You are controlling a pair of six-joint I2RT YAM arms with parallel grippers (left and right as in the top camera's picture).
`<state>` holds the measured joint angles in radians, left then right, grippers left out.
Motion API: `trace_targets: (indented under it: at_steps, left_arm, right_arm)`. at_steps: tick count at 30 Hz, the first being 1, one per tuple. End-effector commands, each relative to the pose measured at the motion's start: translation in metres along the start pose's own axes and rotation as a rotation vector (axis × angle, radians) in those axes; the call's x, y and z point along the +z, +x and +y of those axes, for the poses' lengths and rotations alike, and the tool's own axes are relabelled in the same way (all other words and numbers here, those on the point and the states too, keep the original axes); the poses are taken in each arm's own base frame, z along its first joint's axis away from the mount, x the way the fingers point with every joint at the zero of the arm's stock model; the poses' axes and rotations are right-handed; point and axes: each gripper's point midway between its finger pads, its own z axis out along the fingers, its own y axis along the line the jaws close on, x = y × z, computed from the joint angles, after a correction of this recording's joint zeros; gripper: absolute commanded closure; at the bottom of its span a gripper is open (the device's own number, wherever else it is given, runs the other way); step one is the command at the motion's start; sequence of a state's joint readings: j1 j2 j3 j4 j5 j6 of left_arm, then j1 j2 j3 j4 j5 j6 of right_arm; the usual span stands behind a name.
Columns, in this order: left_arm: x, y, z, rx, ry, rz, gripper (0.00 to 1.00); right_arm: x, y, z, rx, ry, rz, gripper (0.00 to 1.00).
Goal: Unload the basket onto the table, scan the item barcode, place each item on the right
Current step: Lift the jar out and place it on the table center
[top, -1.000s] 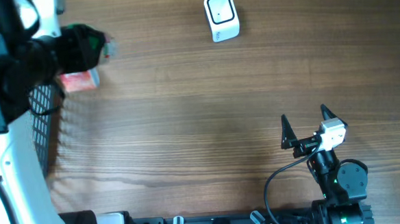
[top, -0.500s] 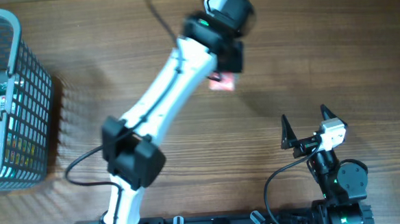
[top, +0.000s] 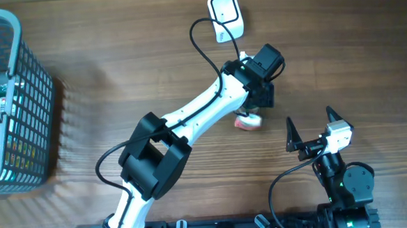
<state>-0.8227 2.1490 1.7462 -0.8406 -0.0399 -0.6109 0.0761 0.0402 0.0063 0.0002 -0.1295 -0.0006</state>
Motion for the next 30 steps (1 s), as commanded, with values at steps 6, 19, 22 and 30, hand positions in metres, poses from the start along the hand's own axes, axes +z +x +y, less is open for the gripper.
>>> trace_targets:
  at_steps: [6, 19, 22, 30]
  left_arm:
    - [-0.030, -0.019, -0.011, 0.014, 0.041, -0.086, 0.00]
    - [-0.443, -0.012, 0.399, -0.800, -0.547, -0.746, 0.00]
    - [-0.455, 0.069, 0.473, -1.094, -0.635, -0.651, 0.00]
    - [-0.364, 0.119, 0.571, -0.973, -0.661, -0.197, 0.00]
  right_arm:
    - [0.000, -0.002, -0.001, 0.000, 0.006, -0.010, 0.00]
    - [0.000, -0.002, -0.001, 0.000, 0.006, -0.010, 0.00]
    - [0.000, -0.002, -0.001, 0.000, 0.006, -0.010, 0.00]
    - [0.000, -0.002, -0.001, 0.000, 0.006, -0.010, 0.01]
